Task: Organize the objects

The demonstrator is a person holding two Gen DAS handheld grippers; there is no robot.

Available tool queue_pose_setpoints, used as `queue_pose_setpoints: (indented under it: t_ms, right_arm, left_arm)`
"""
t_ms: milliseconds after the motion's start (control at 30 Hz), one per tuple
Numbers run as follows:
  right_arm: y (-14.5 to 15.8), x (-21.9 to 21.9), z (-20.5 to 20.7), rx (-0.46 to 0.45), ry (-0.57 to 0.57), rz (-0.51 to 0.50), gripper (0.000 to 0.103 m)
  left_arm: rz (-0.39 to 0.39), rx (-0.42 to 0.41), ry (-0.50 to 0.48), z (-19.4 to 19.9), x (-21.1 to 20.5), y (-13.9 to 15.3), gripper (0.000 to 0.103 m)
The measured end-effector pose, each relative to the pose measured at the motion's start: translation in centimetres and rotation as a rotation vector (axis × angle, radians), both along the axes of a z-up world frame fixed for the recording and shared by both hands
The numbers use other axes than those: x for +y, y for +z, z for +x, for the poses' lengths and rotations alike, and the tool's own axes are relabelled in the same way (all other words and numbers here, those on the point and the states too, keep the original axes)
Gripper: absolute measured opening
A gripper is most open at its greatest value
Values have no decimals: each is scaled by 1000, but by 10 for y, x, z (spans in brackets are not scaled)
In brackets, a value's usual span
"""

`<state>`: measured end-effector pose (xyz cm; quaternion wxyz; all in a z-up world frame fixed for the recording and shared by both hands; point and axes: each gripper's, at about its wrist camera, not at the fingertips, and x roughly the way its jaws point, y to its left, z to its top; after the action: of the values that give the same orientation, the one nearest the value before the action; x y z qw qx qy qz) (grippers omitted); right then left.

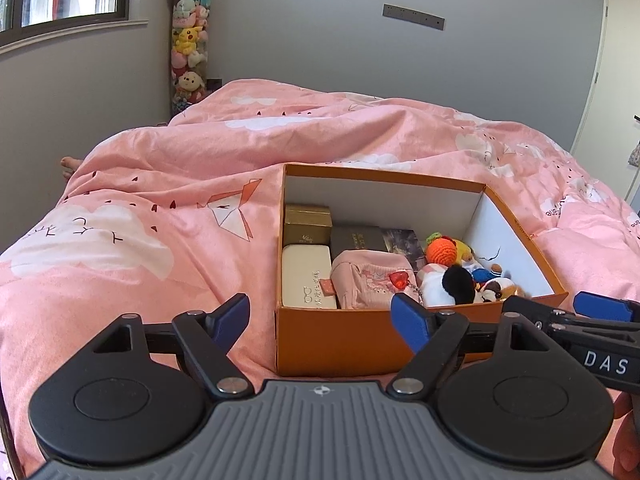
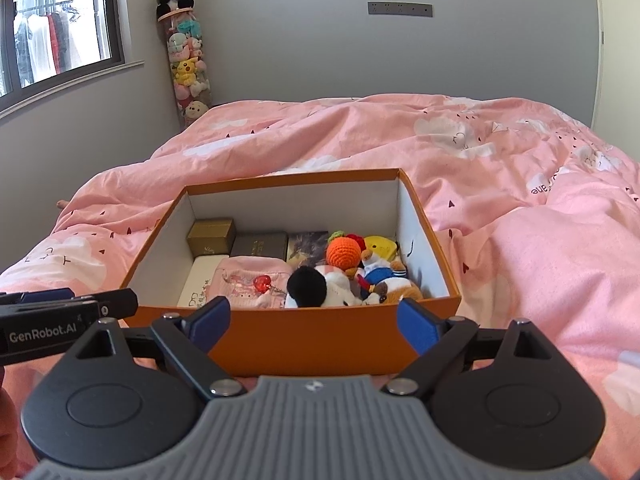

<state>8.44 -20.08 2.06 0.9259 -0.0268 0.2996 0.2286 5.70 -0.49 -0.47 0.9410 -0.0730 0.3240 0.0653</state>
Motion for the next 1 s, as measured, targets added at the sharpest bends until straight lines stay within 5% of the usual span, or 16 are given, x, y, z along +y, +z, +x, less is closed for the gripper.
queue_pose_setpoints:
  t_ms: [1000]
  right_arm:
    - [-1,5,-5,-14,33,2,97]
  left_arm:
    - [43,60,-9,7,-5,-9,94]
